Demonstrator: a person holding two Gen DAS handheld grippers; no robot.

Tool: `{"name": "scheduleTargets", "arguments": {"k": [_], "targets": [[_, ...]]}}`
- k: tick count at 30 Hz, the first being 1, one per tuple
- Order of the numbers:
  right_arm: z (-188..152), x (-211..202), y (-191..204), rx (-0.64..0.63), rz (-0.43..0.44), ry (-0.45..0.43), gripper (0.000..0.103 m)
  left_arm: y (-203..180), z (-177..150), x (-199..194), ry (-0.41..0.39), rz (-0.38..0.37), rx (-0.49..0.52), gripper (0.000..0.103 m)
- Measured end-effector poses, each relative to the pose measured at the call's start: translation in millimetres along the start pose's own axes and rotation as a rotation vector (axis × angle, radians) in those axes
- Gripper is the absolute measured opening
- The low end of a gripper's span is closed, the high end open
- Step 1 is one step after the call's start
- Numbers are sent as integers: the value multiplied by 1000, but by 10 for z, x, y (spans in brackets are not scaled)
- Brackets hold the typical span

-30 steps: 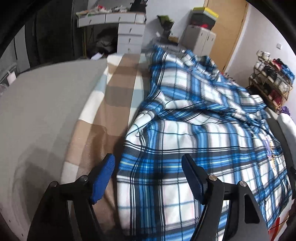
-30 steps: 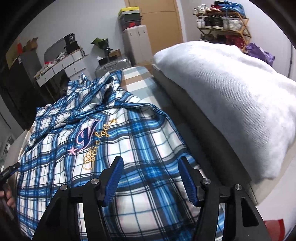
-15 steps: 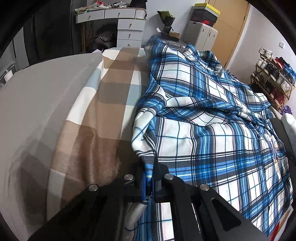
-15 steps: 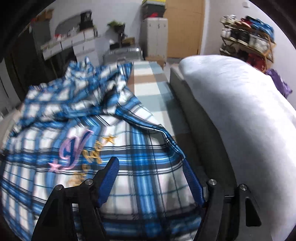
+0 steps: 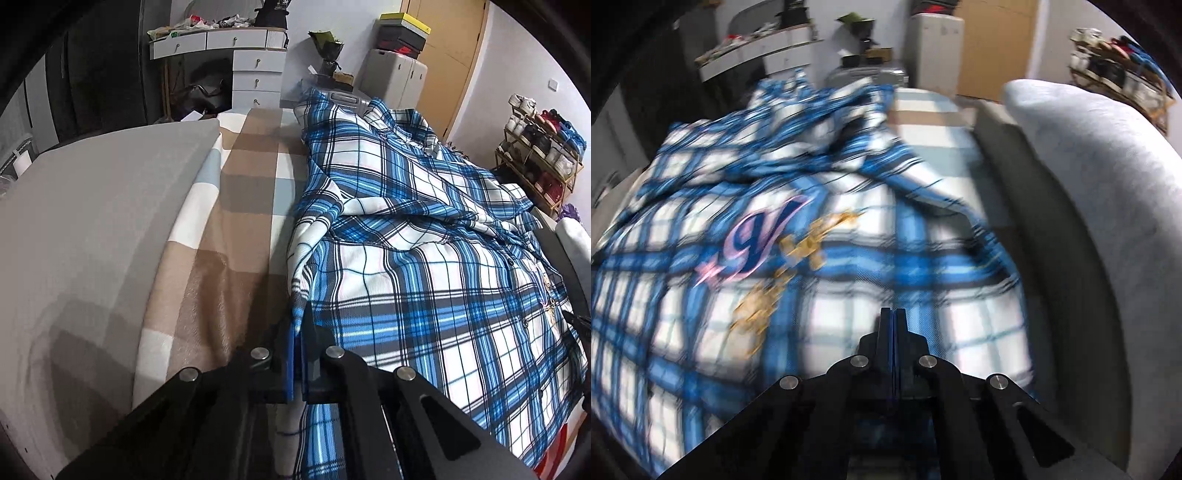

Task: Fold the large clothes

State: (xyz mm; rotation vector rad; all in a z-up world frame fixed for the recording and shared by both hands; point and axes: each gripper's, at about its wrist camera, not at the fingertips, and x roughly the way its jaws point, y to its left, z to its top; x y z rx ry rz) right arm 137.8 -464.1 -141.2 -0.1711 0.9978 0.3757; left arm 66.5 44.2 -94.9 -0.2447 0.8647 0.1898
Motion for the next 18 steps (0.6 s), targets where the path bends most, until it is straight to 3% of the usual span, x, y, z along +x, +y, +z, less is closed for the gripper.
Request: {"name": "scheduleTargets", "arguments": {"k": [2, 3, 6, 7, 10, 12, 15, 16, 18], "targets": [[-19, -101, -4, 1, 2, -37, 0, 36, -7, -43, -9, 12, -1, 0], [-3, -152, -41, 9, -21, -60, 6, 49, 0, -41, -10, 16, -5, 0], [131, -241, -239, 76, -86, -132, 53, 75, 12, -37, -6, -4, -23, 0], [186, -227, -293, 95, -115, -133, 58, 58, 15, -40, -9, -7, -21, 0], [328, -115, -323, 93, -143, -113, 56, 21, 15, -30, -11, -54, -35, 0], [431, 21, -232, 22, -206, -93, 56, 19, 6, -2, 2, -78, -51, 0], [559, 290, -248, -19, -266, -38, 56, -23, -11, 69, 38, -60, -48, 1], [583, 353, -280, -9, -260, -23, 54, -28, -16, 83, 46, -54, -45, 4], [612, 459, -361, 13, -230, -16, 51, -36, -21, 110, 64, -49, -52, 20]]}}
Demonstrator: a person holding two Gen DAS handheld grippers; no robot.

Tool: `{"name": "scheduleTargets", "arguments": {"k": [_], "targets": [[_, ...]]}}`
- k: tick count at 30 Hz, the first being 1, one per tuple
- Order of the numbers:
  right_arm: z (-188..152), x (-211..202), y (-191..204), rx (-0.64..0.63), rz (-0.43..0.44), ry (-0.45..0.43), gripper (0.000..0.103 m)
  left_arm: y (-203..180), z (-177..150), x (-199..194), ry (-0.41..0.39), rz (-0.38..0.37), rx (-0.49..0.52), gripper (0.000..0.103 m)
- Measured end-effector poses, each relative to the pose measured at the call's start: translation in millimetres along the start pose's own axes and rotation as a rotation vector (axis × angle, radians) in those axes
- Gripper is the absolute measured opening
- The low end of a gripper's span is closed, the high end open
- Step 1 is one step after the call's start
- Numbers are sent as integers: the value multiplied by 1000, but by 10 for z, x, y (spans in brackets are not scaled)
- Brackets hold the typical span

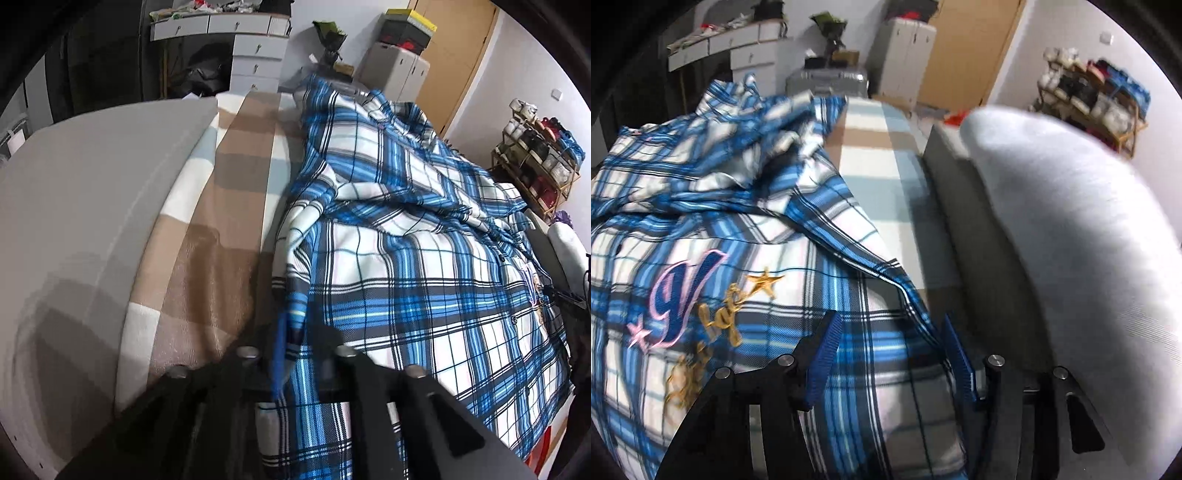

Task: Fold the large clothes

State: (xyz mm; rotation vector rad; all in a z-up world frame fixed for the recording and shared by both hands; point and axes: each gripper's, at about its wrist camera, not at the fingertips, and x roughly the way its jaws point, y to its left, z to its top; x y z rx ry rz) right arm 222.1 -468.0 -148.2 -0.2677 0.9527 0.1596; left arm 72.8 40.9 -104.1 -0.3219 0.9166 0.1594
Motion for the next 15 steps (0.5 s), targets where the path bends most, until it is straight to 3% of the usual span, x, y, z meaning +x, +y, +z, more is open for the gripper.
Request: {"name": "scheduleTargets", "arguments": {"k": [1, 2, 3, 4, 5, 6, 15], "targets": [[4, 10, -24, 8, 8, -3, 31, -11, 5, 16, 5, -4, -5, 36], [17, 27, -50, 18, 32, 4, 21, -17, 0, 13, 0, -10, -5, 37], [23, 37, -64, 26, 43, 10, 4, -24, -6, 6, -7, -18, -1, 37], [39, 56, -63, 29, 50, 18, 1, -45, -3, 2, -23, -30, 9, 35], [34, 46, -52, 24, 62, 12, 1, -57, -3, -7, -41, -24, 15, 6], [20, 28, -35, 16, 90, 14, 1, -61, -1, 1, -41, -7, 20, 0], [-210, -317, 156, -65, 199, 11, 1, 26, -39, -218, -78, 40, 57, 0]]}}
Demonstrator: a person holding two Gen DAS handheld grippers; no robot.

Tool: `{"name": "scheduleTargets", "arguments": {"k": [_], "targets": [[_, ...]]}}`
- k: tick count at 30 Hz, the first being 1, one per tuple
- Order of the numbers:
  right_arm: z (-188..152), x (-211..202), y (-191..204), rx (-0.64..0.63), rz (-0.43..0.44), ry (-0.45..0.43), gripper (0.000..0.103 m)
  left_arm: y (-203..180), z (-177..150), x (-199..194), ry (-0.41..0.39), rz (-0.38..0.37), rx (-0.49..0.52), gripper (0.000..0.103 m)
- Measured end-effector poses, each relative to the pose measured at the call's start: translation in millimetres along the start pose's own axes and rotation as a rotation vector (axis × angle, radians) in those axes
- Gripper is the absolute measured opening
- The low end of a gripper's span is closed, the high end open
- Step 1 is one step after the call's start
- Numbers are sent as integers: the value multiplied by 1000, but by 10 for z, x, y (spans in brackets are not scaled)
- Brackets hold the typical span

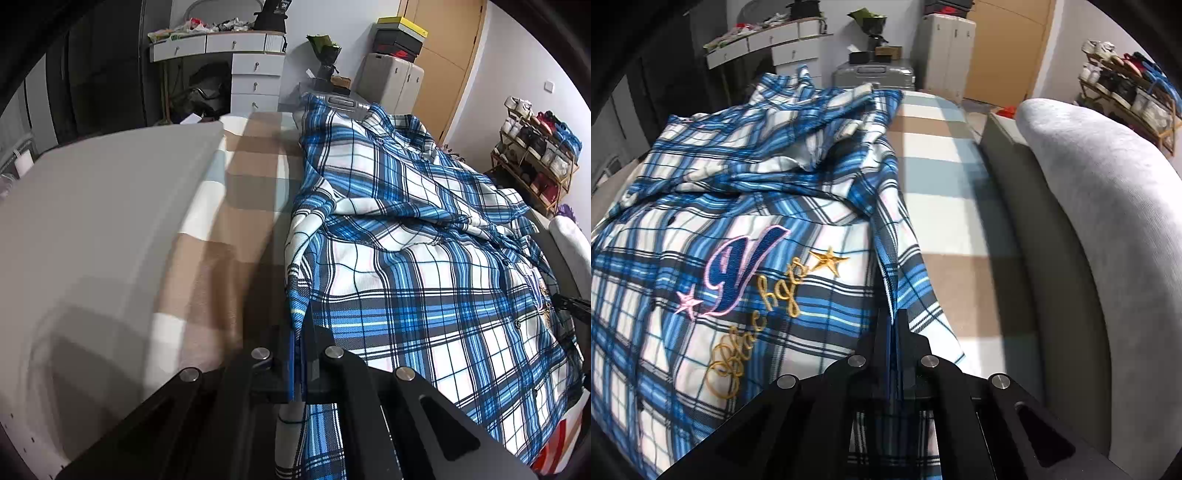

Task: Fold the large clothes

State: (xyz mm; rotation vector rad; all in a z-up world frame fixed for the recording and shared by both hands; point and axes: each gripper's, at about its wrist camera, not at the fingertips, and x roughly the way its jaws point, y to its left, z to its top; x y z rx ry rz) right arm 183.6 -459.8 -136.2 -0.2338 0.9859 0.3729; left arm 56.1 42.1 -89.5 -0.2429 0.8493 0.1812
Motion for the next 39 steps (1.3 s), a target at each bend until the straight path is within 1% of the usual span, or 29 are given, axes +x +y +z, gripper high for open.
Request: {"name": "scheduleTargets", "arguments": {"k": [2, 4, 6, 7, 8, 9, 10, 11, 12, 13, 14, 16, 19, 22, 25, 27, 29, 30, 32, 33, 34, 38, 39], "targets": [[-37, -100, -8, 1, 16, -20, 1, 47, 1, -64, -2, 8, 3, 0], [-48, -139, -67, 19, 1, -38, 1, 79, 19, -68, -4, 13, -2, 0], [-39, -96, -212, 70, -22, -40, 2, 120, 23, -57, -8, -4, -23, 0], [-41, -73, -280, 102, -18, -41, 5, 132, 20, -54, -5, -15, -38, 0], [-55, -53, -361, 135, 7, -31, 6, 155, 6, -53, 6, -29, -61, 0], [-94, -77, -385, 144, 31, -27, 10, 139, -3, -55, 12, -37, -71, 1], [-169, -133, -404, 142, 57, -41, 18, 162, -34, -66, 25, -56, -87, 8], [-238, -204, -390, 141, 68, -52, 27, 175, -68, -85, 28, -76, -94, 24], [-345, -271, -408, 139, 87, -68, 45, 170, -106, -108, 26, -91, -94, 34], [-462, -326, -440, 143, 102, -86, 56, 158, -139, -134, 25, -94, -90, 50], [-557, -382, -451, 147, 99, -91, 56, 145, -186, -152, 23, -93, -74, 52], [-654, -384, -480, 151, 75, -78, 56, 120, -265, -173, 29, -85, -43, 52], [-816, -386, -523, 162, 51, -51, 56, 125, -320, -172, 52, -77, -46, 52], [-902, -383, -537, 148, 59, -34, 56, 80, -397, -194, 60, -85, -22, 52], [-922, -385, -550, 153, 80, -50, 58, 6, -460, -227, 60, -76, 19, 52], [-910, -385, -513, 163, 132, -52, 58, -28, -498, -264, 58, -91, 29, 52], [-886, -410, -395, 132, 200, -59, 56, -86, -520, -315, 49, -115, 54, 52], [-887, -454, -316, 99, 239, -75, 56, -101, -524, -336, 44, -119, 65, 52], [-907, -546, -245, 69, 283, -117, 56, -140, -530, -380, 31, -115, 90, 52], [-913, -552, -268, 82, 282, -130, 56, -136, -537, -399, 29, -112, 93, 52], [-928, -546, -331, 117, 259, -133, 56, -119, -542, -408, 28, -106, 90, 52], [-1032, -430, -541, 205, 192, -86, 56, -18, -582, -377, 40, -103, 51, 52], [-1042, -434, -539, 203, 190, -101, 54, -17, -596, -357, 47, -101, 44, 52]]}}
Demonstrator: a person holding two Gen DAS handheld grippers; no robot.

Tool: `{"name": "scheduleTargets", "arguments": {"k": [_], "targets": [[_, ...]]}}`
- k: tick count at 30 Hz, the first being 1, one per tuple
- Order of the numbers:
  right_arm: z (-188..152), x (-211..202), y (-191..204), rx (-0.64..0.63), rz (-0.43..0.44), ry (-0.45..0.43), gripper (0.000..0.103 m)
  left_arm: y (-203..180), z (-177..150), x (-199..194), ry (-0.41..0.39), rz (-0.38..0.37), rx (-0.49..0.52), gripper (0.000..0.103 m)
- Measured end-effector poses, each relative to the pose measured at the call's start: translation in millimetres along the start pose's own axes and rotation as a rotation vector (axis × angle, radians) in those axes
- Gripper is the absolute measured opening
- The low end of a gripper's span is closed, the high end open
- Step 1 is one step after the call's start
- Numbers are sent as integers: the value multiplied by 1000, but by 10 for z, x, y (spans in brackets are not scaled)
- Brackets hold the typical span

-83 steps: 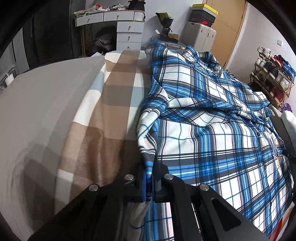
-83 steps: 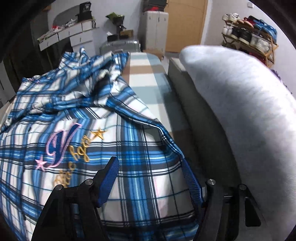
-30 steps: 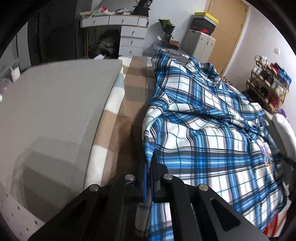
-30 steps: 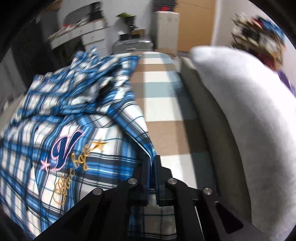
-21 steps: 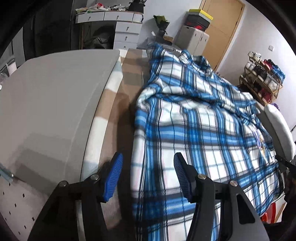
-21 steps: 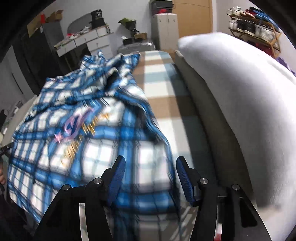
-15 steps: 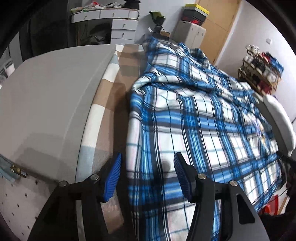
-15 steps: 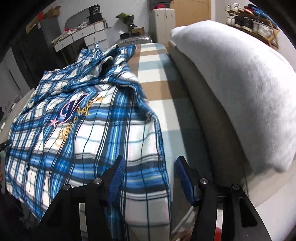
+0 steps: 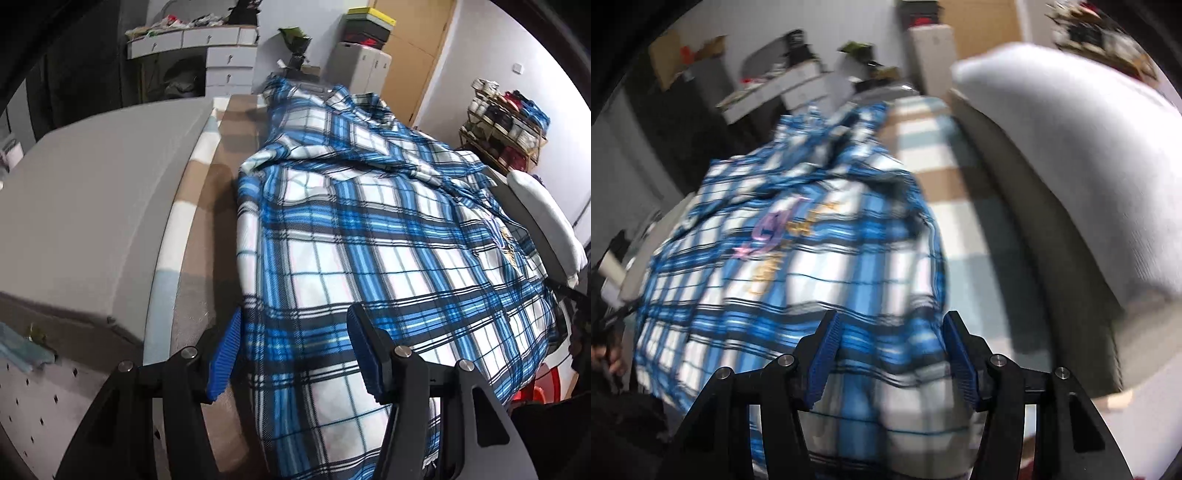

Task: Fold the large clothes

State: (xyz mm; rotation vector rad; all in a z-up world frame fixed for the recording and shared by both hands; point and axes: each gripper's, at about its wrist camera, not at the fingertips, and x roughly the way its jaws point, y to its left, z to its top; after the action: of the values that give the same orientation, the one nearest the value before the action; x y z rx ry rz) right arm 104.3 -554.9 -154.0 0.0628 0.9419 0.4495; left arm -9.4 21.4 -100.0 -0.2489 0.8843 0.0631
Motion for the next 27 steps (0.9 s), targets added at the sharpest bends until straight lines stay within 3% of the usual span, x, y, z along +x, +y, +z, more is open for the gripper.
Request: {"name": "scheduleTargets", "arguments": {"k": [4, 5, 6, 7, 8, 11, 16, 20, 22, 27], "targets": [[-50, 9, 111, -64, -61, -22, 54, 12, -41, 43, 13, 25, -24, 50], [-71, 33, 190, -107, -111, -34, 48, 11, -45, 49, 4, 39, -29, 29], [-82, 41, 230, -130, -138, -43, 31, 10, -53, 55, 2, 53, -30, 11], [-96, 51, 277, -155, -162, -52, 9, 12, -56, 56, 5, 59, -31, 0], [-100, 53, 315, -168, -142, -49, 2, 7, -60, 24, -15, 62, -31, 0], [-58, -13, 393, -182, -107, -90, 2, -74, -32, -176, -109, 61, 14, 0], [243, -432, 413, -130, 46, -293, 2, -148, 240, -521, -246, 15, 43, 0], [497, -534, 366, -113, 59, -364, 2, -112, 495, -594, -311, -19, 41, 0], [559, -504, 351, -119, 50, -351, 2, -102, 524, -580, -312, -23, 43, 0], [450, -224, 336, -140, 33, -183, 5, -4, 343, -302, -161, -80, 24, 0]]}}
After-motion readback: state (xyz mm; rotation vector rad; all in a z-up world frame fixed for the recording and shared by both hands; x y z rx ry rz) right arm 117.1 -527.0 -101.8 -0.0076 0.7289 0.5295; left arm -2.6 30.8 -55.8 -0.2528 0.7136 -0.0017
